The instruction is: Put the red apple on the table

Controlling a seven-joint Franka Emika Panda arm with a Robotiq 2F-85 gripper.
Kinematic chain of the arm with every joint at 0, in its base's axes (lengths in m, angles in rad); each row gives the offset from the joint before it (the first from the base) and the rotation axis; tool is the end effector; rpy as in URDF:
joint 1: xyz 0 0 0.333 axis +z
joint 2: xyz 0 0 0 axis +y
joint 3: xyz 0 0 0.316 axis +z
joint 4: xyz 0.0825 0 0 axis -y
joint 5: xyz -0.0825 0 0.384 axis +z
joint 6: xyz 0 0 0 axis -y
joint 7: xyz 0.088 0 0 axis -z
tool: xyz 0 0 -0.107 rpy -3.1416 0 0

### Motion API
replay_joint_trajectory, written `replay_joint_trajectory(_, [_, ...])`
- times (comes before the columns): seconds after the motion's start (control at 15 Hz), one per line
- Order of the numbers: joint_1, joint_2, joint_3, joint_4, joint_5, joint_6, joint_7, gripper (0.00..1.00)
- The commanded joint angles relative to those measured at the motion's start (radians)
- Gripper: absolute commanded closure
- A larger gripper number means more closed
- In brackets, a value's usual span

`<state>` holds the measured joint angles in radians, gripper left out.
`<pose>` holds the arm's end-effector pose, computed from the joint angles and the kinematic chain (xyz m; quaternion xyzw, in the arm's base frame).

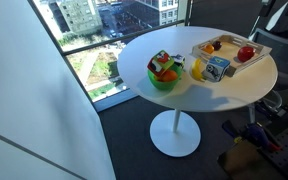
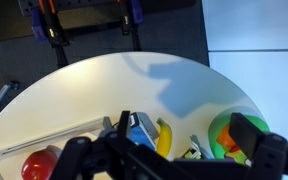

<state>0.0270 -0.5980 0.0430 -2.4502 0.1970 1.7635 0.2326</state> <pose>0.3588 0.0438 0.4999 -0.9896 0.1081 0.0559 0.0762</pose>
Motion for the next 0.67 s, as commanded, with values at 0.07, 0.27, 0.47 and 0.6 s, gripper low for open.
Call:
replay_joint_trajectory(0.07, [-0.013, 0.001, 0.01, 0.002, 0.004, -0.001, -0.004, 0.0])
replay_joint_trajectory(0.27, [-0.022, 0.011, 0.013, -0.003, -0.005, 0.014, 0.008, 0.0])
replay_joint_trajectory(0.47, [-0.034, 0.022, 0.018, -0.011, -0.017, 0.042, 0.016, 0.0])
replay_joint_trajectory(0.6, [-0.045, 0.031, 0.02, -0.015, -0.031, 0.071, 0.02, 0.0])
